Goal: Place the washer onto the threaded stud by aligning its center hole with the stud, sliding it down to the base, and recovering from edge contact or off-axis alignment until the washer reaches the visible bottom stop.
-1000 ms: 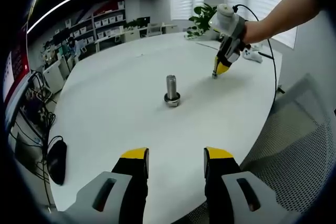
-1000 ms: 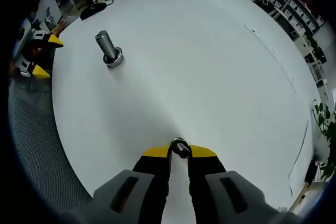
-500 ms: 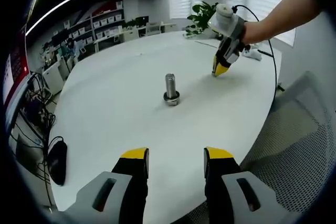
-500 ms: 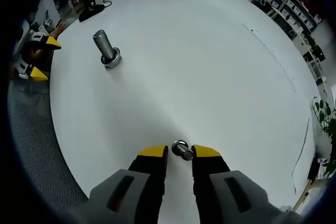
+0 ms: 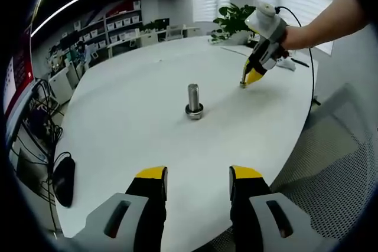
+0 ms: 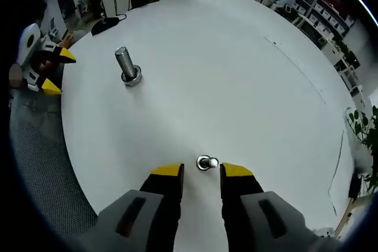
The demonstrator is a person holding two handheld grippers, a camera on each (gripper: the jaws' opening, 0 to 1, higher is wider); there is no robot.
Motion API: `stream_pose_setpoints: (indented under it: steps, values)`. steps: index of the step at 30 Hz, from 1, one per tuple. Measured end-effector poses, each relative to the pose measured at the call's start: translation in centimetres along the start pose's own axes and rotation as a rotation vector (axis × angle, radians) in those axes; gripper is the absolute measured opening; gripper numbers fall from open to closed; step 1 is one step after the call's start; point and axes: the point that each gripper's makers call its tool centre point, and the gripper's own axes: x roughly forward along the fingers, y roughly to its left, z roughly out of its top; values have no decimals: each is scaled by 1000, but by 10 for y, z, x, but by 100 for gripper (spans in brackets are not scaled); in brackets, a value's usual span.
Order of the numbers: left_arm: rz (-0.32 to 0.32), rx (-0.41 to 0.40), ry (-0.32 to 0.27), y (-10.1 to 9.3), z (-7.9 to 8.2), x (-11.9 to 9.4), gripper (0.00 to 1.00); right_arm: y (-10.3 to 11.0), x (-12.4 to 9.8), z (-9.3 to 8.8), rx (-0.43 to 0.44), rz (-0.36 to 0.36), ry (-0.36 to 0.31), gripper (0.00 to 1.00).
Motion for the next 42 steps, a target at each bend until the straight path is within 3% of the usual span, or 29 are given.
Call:
stream_pose_setpoints:
  steps: [8,10,17,18,21,28,32,42]
  values:
    - [3,-17,-8,2,1,-1,40,0,-18,-5,61,-35,-80,28]
    - [1,-17,-11,2,1,-1,40,8,-26,-1,113,-2,-142,29]
    - [-4,-19,-14,1,2,-1,41,14,-42,-13,131,-38,-183,28]
    - [-4,-18,-13,1,2,-1,41,14,-47,-9,140,-58,-226,29]
    - [-5,-18,-15,1,3,-1,41,16,-56,-9,165,-84,-258,29]
    - [-1,-26,-22,2,4,-2,41,26,-71,-7,265,-84,-380,32]
    - [-1,-38,-26,3,4,-2,41,30,-73,-19,280,-98,-364,34]
    - [-9,-35,-41,2,7,-3,41,40,-81,-33,360,-111,-415,40]
